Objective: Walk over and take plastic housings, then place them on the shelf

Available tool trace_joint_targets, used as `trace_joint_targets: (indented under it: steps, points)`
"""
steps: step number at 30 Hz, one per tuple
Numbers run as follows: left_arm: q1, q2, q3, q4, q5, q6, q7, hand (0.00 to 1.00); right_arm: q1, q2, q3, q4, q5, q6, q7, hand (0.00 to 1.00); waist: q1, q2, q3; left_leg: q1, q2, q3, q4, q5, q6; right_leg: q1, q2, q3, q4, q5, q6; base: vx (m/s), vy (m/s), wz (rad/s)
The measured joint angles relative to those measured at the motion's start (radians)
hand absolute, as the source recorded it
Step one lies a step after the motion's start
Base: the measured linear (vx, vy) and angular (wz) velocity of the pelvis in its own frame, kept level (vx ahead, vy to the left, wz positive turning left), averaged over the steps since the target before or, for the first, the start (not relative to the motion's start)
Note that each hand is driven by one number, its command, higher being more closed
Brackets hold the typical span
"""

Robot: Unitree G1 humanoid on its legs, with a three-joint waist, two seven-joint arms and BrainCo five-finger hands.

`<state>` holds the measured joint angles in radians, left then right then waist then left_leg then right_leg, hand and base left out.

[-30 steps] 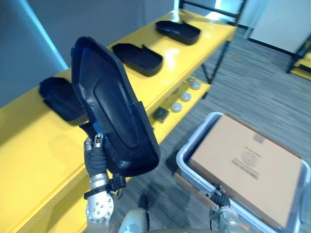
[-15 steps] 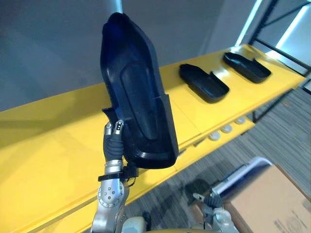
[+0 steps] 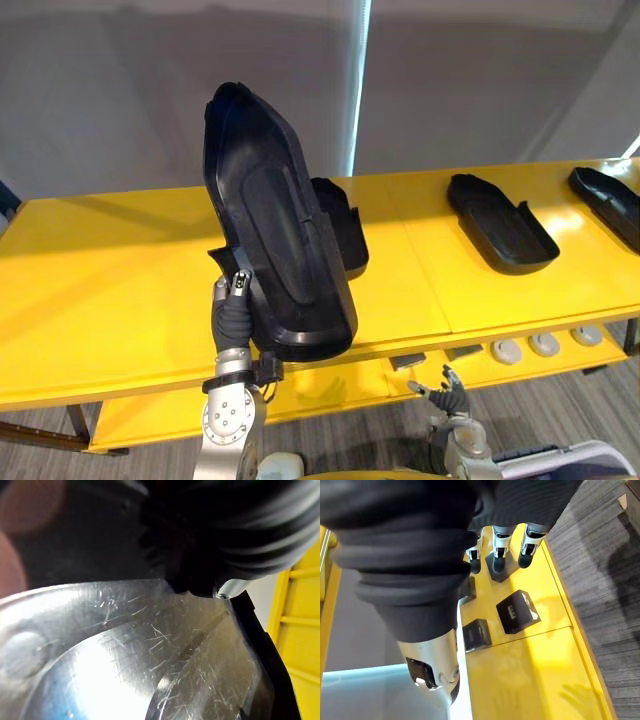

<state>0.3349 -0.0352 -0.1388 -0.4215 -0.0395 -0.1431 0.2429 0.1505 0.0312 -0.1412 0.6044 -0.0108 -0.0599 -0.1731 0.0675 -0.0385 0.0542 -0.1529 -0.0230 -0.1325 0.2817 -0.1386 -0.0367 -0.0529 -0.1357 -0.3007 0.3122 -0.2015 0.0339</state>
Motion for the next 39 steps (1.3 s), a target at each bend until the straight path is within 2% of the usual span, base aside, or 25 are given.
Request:
trace_joint_targets:
  steps: [2, 3, 5, 7, 9, 10, 11, 12, 13, 14, 15, 17, 18, 19, 20, 21, 22, 23, 24, 25, 26, 27, 28, 30, 39]
  points:
    - [0.0, 0.0, 0.016, -0.001, -0.004, 0.0, 0.0, 1.0, 0.0, 0.002, -0.002, 0.002, 0.0, 0.0, -0.001, 0.0, -0.001, 0.0, 0.004, -0.018, 0.043, 0.109, -0.003, -0.023, 0.007, -0.005, -0.018, -0.034, 0.005, 0.0, 0.001, -0.07, 0.028, 0.6]
    - [0.0, 0.0, 0.023, -0.001, -0.011, 0.001, 0.0, 1.0, -0.003, 0.002, 0.001, 0.002, -0.001, 0.0, -0.001, 0.0, -0.004, -0.008, 0.013, -0.023, 0.099, 0.241, 0.024, -0.025, 0.005, -0.012, -0.04, -0.053, 0.02, -0.001, -0.001, -0.06, 0.068, 0.42]
    - [0.0, -0.015, 0.025, -0.001, -0.033, 0.001, 0.002, 1.0, -0.02, -0.01, -0.005, 0.005, -0.003, 0.003, -0.007, 0.0, -0.001, -0.002, 0.013, -0.045, 0.203, 0.34, 0.142, -0.036, 0.02, -0.035, -0.075, -0.057, 0.054, -0.001, -0.001, -0.04, 0.159, 0.25]
    - [0.0, -0.017, 0.021, -0.001, -0.051, 0.0, 0.003, 1.0, -0.038, -0.019, -0.007, 0.012, -0.009, 0.003, -0.02, 0.0, -0.014, -0.006, 0.014, -0.036, 0.284, 0.325, 0.227, -0.041, 0.026, -0.041, -0.117, -0.052, 0.071, 0.005, 0.01, -0.06, 0.273, 0.12]
    - [-0.001, -0.016, 0.01, 0.003, -0.078, -0.013, 0.005, 1.0, -0.063, -0.03, -0.01, 0.053, -0.009, 0.002, -0.029, 0.0, -0.051, -0.006, 0.01, -0.008, 0.342, 0.287, 0.205, -0.037, 0.022, -0.045, -0.165, -0.045, 0.066, 0.02, 0.073, -0.07, 0.394, 0.22]
    - [-0.012, -0.014, -0.012, 0.012, -0.087, -0.021, 0.008, 1.0, -0.073, -0.045, -0.015, 0.087, -0.009, 0.006, -0.033, 0.0, -0.061, 0.008, 0.0, 0.011, 0.362, 0.251, 0.132, -0.021, 0.017, -0.062, -0.19, -0.046, 0.067, 0.037, 0.11, -0.06, 0.534, 0.26]
    - [-0.035, -0.019, -0.036, 0.041, -0.088, -0.025, 0.009, 1.0, -0.074, -0.06, -0.028, 0.126, -0.009, 0.01, -0.04, 0.0, -0.063, 0.031, -0.023, 0.04, 0.346, 0.199, 0.03, -0.025, -0.102, -0.087, -0.202, -0.045, 0.049, 0.073, 0.162, -0.06, 0.67, 0.26]
    - [-0.054, -0.015, -0.046, 0.062, -0.091, -0.027, 0.01, 1.0, -0.082, -0.062, -0.043, 0.153, -0.009, 0.015, -0.04, 0.0, -0.067, 0.03, -0.027, 0.041, 0.332, 0.197, 0.005, -0.043, -0.17, -0.083, -0.212, -0.045, 0.024, 0.1, 0.172, -0.04, 0.574, 0.21]
    - [-0.081, 0.008, -0.04, 0.093, -0.102, -0.027, 0.02, 1.0, -0.097, -0.038, -0.046, 0.2, -0.009, 0.023, -0.039, 0.0, -0.07, -0.009, -0.021, 0.029, 0.295, 0.196, 0.008, -0.04, -0.185, -0.068, -0.237, -0.042, -0.032, 0.141, 0.169, -0.03, 0.556, 0.18]
    - [-0.095, 0.039, -0.024, 0.133, -0.116, -0.027, 0.035, 1.0, -0.101, 0.003, -0.041, 0.241, -0.008, 0.028, -0.037, 0.0, -0.079, -0.034, -0.015, 0.013, 0.26, 0.189, 0.041, -0.048, -0.164, -0.029, -0.234, -0.053, -0.107, 0.211, 0.161, -0.01, 0.39, 0.1]
    - [-0.099, 0.048, -0.024, 0.147, -0.118, -0.027, 0.041, 1.0, -0.101, 0.002, -0.031, 0.248, -0.007, 0.029, -0.034, 0.0, -0.079, -0.042, -0.011, 0.011, 0.251, 0.19, 0.069, -0.059, -0.156, -0.014, -0.236, -0.053, -0.129, 0.242, 0.152, -0.04, 0.42, -0.12]
    - [-0.096, 0.063, -0.026, 0.162, -0.117, -0.026, 0.042, 1.0, -0.095, 0.0, -0.039, 0.239, -0.007, 0.027, -0.036, 0.0, -0.077, -0.039, -0.006, 0.009, 0.249, 0.212, 0.144, -0.108, -0.137, -0.007, -0.238, -0.031, -0.139, 0.315, 0.105, -0.08, 0.332, -0.39]
    - [-0.096, 0.071, -0.028, 0.159, -0.115, -0.027, 0.042, 1.0, -0.093, -0.001, -0.038, 0.227, -0.007, 0.026, -0.038, 0.0, -0.069, -0.051, -0.008, 0.009, 0.248, 0.24, 0.186, -0.129, -0.115, -0.029, -0.246, -0.032, -0.122, 0.368, 0.036, -0.15, 0.377, -0.73]
    - [-0.094, 0.069, -0.034, 0.155, -0.111, -0.026, 0.041, 1.0, -0.094, 0.0, -0.037, 0.2, -0.007, 0.026, -0.038, 0.0, -0.06, -0.038, 0.004, 0.014, 0.236, 0.283, 0.182, -0.133, -0.087, -0.054, -0.255, -0.024, -0.13, 0.453, -0.027, -0.21, 0.369, -0.78]
    - [-0.09, 0.06, -0.041, 0.149, -0.105, -0.027, 0.04, 1.0, -0.095, -0.003, -0.041, 0.185, -0.007, 0.024, -0.038, 0.0, -0.054, -0.021, 0.006, 0.028, 0.23, 0.309, 0.158, -0.142, -0.065, -0.056, -0.253, -0.02, -0.153, 0.493, -0.033, -0.24, 0.353, -0.69]
    - [-0.093, 0.051, -0.042, 0.134, -0.103, -0.027, 0.035, 1.0, -0.093, -0.006, -0.047, 0.167, 0.0, 0.026, -0.037, 0.0, -0.056, -0.005, 0.034, 0.045, 0.226, 0.344, 0.154, -0.151, -0.042, -0.107, -0.233, 0.027, 0.071, 0.314, 0.06, -0.24, 0.284, -0.49]
    - [-0.093, 0.04, -0.043, 0.133, -0.098, -0.027, 0.025, 1.0, -0.067, -0.002, -0.034, 0.157, 0.004, 0.026, -0.019, 0.0, -0.053, -0.009, 0.036, 0.055, 0.22, 0.352, 0.153, -0.158, -0.02, -0.126, -0.166, 0.071, 0.263, 0.123, 0.082, -0.19, 0.222, -0.4]
    - [-0.093, 0.036, -0.043, 0.131, -0.094, -0.027, 0.022, 1.0, -0.06, -0.001, -0.03, 0.158, 0.006, 0.026, -0.016, 0.0, -0.053, -0.01, 0.037, 0.055, 0.21, 0.351, 0.154, -0.16, -0.016, -0.124, -0.123, 0.092, 0.307, 0.053, 0.08, -0.2, 0.168, -0.16]
    - [-0.093, 0.033, -0.048, 0.124, -0.085, -0.027, 0.019, 1.0, -0.049, -0.002, -0.031, 0.156, 0.013, 0.025, -0.016, 0.0, -0.055, -0.013, 0.037, 0.048, 0.181, 0.348, 0.153, -0.156, -0.006, -0.103, -0.026, 0.143, 0.322, -0.065, 0.078, -0.12, 0.108, 0.0]
    - [-0.094, 0.031, -0.049, 0.12, -0.077, -0.027, 0.019, 1.0, -0.045, -0.002, -0.033, 0.155, 0.014, 0.025, -0.017, 0.0, -0.056, -0.016, 0.035, 0.038, 0.165, 0.348, 0.154, -0.155, -0.004, -0.098, 0.004, 0.166, 0.304, -0.103, 0.067, -0.11, 0.117, 0.12]
    - [-0.095, 0.019, -0.051, 0.118, -0.064, -0.024, 0.019, 1.0, -0.038, -0.002, -0.04, 0.154, 0.021, 0.025, -0.017, 0.0, -0.056, -0.028, 0.029, 0.016, 0.139, 0.345, 0.163, -0.153, -0.003, -0.075, 0.031, 0.203, 0.23, -0.154, 0.013, -0.04, 0.048, 0.14]
    - [-0.096, 0.012, -0.051, 0.12, -0.06, -0.021, 0.019, 1.0, -0.036, -0.002, -0.041, 0.154, 0.024, 0.025, -0.018, 0.0, -0.055, -0.022, 0.033, 0.007, 0.134, 0.342, 0.172, -0.154, -0.002, -0.066, 0.032, 0.208, 0.208, -0.162, 0.009, -0.06, 0.059, 0.24]
    - [-0.094, -0.005, -0.053, 0.122, -0.045, -0.007, 0.019, 1.0, -0.024, 0.001, -0.047, 0.153, 0.038, 0.027, -0.019, 0.0, -0.057, 0.007, 0.046, 0.001, 0.136, 0.322, 0.182, -0.153, -0.003, -0.045, 0.039, 0.19, 0.187, -0.145, 0.006, -0.03, 0.055, 0.27]
    - [-0.093, -0.003, -0.053, 0.117, -0.027, 0.001, 0.019, 1.0, -0.006, 0.002, -0.04, 0.152, 0.042, 0.029, -0.017, 0.0, -0.055, 0.012, 0.045, -0.001, 0.141, 0.307, 0.19, -0.14, -0.005, -0.025, 0.044, 0.169, 0.166, -0.135, -0.002, 0.01, 0.028, 0.25]
    - [-0.09, -0.001, -0.018, 0.113, -0.026, 0.004, 0.008, 1.0, -0.012, 0.011, -0.039, 0.076, 0.041, 0.02, -0.018, 0.0, -0.047, -0.013, 0.012, -0.007, 0.183, 0.301, 0.183, -0.141, -0.005, 0.037, 0.099, 0.172, 0.01, -0.053, -0.016, 0.03, 0.022, -0.03]
